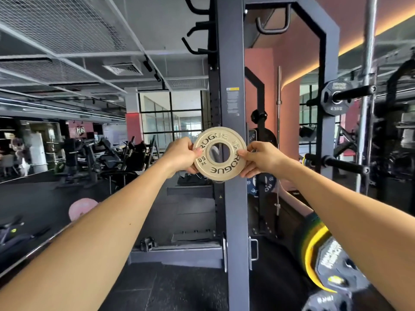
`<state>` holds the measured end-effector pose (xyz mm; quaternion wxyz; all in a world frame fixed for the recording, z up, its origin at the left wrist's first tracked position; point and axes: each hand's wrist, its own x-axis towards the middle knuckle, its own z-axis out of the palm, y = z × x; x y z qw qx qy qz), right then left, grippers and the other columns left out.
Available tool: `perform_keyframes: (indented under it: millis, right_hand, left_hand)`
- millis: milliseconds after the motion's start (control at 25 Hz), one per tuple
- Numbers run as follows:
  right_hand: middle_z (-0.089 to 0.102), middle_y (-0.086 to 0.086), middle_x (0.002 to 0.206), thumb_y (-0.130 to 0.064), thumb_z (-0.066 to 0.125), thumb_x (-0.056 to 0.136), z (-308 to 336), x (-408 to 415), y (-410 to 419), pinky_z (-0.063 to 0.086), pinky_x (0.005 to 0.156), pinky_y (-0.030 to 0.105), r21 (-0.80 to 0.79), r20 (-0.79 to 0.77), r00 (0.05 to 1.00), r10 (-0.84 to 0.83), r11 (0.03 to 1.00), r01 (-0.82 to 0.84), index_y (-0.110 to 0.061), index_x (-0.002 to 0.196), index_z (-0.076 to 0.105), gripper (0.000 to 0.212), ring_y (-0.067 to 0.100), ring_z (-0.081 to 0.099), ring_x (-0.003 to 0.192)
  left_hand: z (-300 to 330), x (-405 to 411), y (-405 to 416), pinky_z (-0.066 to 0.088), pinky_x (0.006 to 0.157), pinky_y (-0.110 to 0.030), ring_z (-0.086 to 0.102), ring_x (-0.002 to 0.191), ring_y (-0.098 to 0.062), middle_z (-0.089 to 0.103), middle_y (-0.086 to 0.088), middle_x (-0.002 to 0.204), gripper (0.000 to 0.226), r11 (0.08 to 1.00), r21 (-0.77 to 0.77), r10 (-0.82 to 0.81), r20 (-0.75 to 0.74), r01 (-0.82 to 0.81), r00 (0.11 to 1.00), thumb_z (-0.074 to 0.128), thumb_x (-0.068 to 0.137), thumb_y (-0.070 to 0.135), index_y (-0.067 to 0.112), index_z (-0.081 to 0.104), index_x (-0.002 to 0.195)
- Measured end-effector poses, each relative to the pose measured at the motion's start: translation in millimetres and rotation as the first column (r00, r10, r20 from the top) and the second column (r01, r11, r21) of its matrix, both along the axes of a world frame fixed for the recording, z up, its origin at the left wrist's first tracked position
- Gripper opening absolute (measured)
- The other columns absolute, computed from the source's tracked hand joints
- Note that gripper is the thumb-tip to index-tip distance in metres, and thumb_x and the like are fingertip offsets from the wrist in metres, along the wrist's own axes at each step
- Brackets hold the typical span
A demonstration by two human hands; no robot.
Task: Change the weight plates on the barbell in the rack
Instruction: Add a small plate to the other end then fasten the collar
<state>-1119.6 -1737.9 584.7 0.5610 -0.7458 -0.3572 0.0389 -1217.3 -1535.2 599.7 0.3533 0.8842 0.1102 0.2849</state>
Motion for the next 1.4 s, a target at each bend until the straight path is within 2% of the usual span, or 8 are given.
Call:
perform_keyframes:
  millis: [280,480,600,720,880,1000,1200,1400]
  right_hand:
    - [0.070,0.026,0.085,-0.024,0.057,0.095,-33,-1,4,0.060,0.055,0.032,-0.038,-0.042,0.999,-0.022,0.999,0.021,-0.001,0.105,0.049,0.026,0.026,0.070,0.059]
    - [0.070,0.028,0.086,-0.023,0.057,0.096,-45,12,10,0.061,0.057,0.035,-0.048,-0.054,0.998,-0.015,0.999,0.012,-0.001,0.102,0.048,0.024,0.027,0.070,0.058]
    - [0.069,0.025,0.087,-0.021,0.055,0.096,-55,20,15,0.061,0.065,0.041,-0.039,0.004,0.999,-0.037,0.999,0.037,-0.004,0.095,0.047,0.019,0.031,0.070,0.066]
    - [0.069,0.024,0.092,-0.020,0.055,0.096,-59,26,18,0.059,0.071,0.048,-0.029,0.083,0.995,-0.058,0.998,0.060,-0.001,0.101,0.047,0.021,0.035,0.070,0.072]
    - [0.071,0.018,0.090,-0.020,0.054,0.097,-56,45,27,0.059,0.065,0.042,-0.093,0.110,0.991,-0.079,0.992,0.089,0.002,0.112,0.048,0.028,0.025,0.070,0.063]
    - [0.070,0.015,0.088,-0.021,0.054,0.097,-54,70,44,0.059,0.060,0.036,-0.125,0.091,0.992,-0.085,0.987,0.097,0.002,0.112,0.048,0.028,0.025,0.069,0.064]
    - [0.069,0.012,0.087,-0.022,0.054,0.097,-52,131,76,0.060,0.071,0.046,-0.132,0.110,0.991,-0.075,0.987,0.089,0.001,0.112,0.049,0.028,0.028,0.071,0.068]
    - [0.068,0.007,0.081,-0.021,0.054,0.097,-52,186,108,0.060,0.069,0.042,-0.137,0.088,0.993,-0.083,0.986,0.094,-0.001,0.111,0.052,0.025,0.021,0.069,0.061]
  left_hand:
    - [-33,-4,0,0.062,0.067,-0.036,0.072,0.071,-0.021,0.066,-0.009,0.093,0.017,0.998,-0.066,-0.006,-0.033,0.004,0.999,0.055,0.098,0.022,0.006,0.051,0.102]
    - [-45,7,7,0.061,0.073,-0.042,0.073,0.074,-0.026,0.068,-0.011,0.092,0.016,0.993,-0.112,-0.034,-0.060,0.027,0.998,0.055,0.099,0.022,0.010,0.051,0.089]
    - [-57,19,14,0.061,0.071,-0.042,0.072,0.078,-0.024,0.065,-0.006,0.095,0.011,1.000,0.022,0.008,0.000,-0.008,1.000,0.057,0.097,0.020,0.011,0.051,0.096]
    - [-66,29,21,0.058,0.079,-0.047,0.068,0.090,-0.026,0.065,-0.003,0.099,0.010,0.995,0.096,0.001,0.120,-0.013,0.993,0.061,0.094,0.017,0.017,0.051,0.097]
    - [-62,49,32,0.062,0.066,-0.042,0.069,0.084,-0.024,0.066,-0.006,0.104,0.018,0.995,0.094,-0.031,0.068,0.025,0.997,0.062,0.093,0.013,0.019,0.054,0.108]
    - [-55,78,47,0.062,0.061,-0.039,0.069,0.082,-0.025,0.065,-0.008,0.103,0.017,0.992,0.126,0.004,0.037,-0.008,0.999,0.063,0.092,0.013,0.020,0.056,0.106]
    - [-61,134,75,0.058,0.048,-0.026,0.069,0.084,-0.026,0.063,-0.008,0.106,0.016,0.998,0.066,0.015,0.076,-0.020,0.997,0.060,0.094,0.012,0.024,0.057,0.104]
    - [-61,195,110,0.060,0.071,-0.041,0.066,0.090,-0.027,0.063,-0.006,0.104,0.013,0.979,0.171,0.104,0.046,-0.111,0.993,0.062,0.091,0.024,0.035,0.055,0.092]
